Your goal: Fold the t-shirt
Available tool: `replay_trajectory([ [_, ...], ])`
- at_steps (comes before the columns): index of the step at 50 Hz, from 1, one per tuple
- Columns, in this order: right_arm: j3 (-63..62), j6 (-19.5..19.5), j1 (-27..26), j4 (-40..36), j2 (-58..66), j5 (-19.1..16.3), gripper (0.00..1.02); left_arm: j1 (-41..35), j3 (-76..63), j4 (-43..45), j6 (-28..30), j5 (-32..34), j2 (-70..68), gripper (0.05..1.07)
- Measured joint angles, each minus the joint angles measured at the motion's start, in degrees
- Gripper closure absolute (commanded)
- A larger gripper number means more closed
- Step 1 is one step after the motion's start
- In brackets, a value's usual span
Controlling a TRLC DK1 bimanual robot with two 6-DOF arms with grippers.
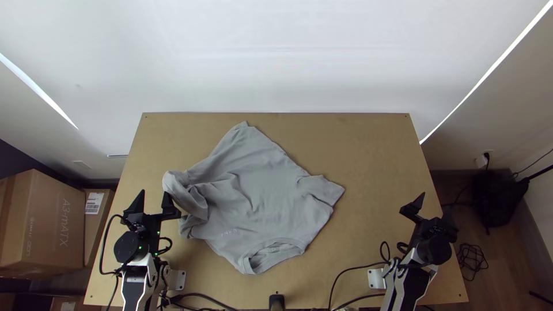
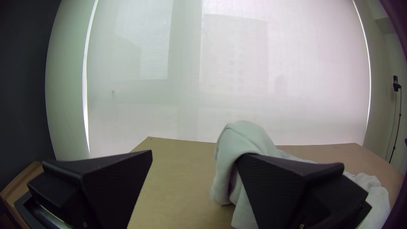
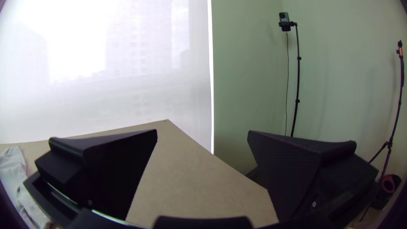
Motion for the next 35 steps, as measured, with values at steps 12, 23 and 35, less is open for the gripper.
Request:
replay_trajectory([
  [12,0.00,0.02,0.85,-0.11,0.00,-0.42,0.04,0.00,-0.13,0.46,-0.66,0.00,0.00,0.09],
  [23,0.00,-0.44,7.30,-0.22,0.00,-1.18,0.04,0.28,-0.11,0.22,5.64,-0.09,0.00,0.09],
  [35,0.85,-1.53,9.20,-2.60,0.00,-1.44,0.04,4.26,1.46,-5.20,18.16,-0.26,-0.04,0.09],
])
